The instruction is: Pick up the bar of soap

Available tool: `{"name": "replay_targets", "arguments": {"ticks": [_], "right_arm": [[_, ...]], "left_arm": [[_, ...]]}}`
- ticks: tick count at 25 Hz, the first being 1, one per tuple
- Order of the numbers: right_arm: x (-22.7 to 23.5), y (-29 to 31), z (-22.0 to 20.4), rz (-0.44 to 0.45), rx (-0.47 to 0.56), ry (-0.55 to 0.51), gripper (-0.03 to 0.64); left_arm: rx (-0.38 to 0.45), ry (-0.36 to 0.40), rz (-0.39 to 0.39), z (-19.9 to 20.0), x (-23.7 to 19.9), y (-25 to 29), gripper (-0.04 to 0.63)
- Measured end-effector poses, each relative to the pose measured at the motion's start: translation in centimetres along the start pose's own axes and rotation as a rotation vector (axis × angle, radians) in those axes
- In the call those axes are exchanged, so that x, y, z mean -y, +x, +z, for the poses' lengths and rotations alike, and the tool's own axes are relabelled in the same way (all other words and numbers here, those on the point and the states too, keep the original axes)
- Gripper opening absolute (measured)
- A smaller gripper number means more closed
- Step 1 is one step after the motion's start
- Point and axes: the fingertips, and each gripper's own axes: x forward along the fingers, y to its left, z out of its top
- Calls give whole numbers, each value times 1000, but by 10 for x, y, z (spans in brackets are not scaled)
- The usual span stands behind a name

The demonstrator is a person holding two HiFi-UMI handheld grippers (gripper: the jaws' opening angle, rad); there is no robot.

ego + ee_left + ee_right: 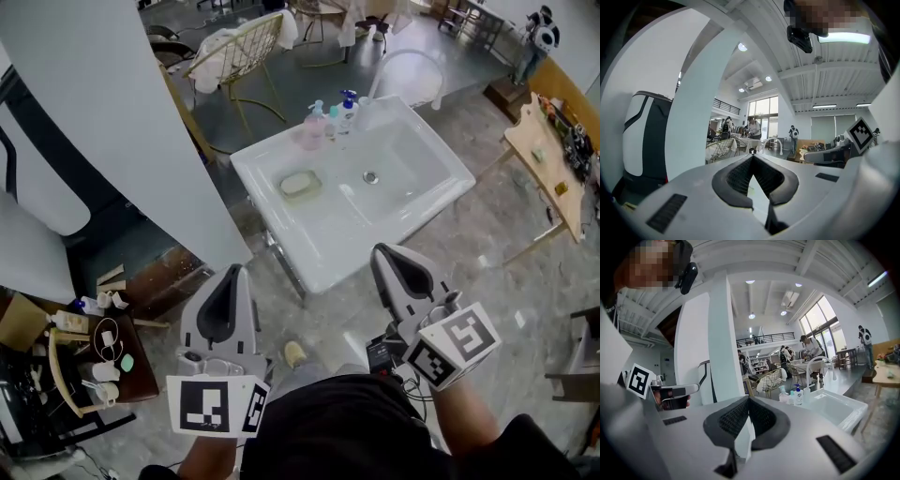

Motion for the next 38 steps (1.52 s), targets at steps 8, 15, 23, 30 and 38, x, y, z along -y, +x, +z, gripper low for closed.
{"name": "replay_targets", "arguments": {"ticks": [8, 15, 23, 30, 38], "right_arm": [[-5, 12, 1, -25, -8, -14, 5], [4, 15, 6, -45, -7, -16, 5], [29, 35, 13, -38, 0, -12, 5], [70, 64, 26, -33, 15, -4, 5], [119, 99, 33, -40, -1, 15, 5]], "left_arm": [[2, -20, -12, -4, -18, 8, 3], [4, -25, -31, -3, -16, 19, 3], [-5, -8, -34, -2, -15, 50, 3], [-16, 3, -37, -1, -10, 98, 3], [-40, 6, -55, -1, -6, 161, 3]]}}
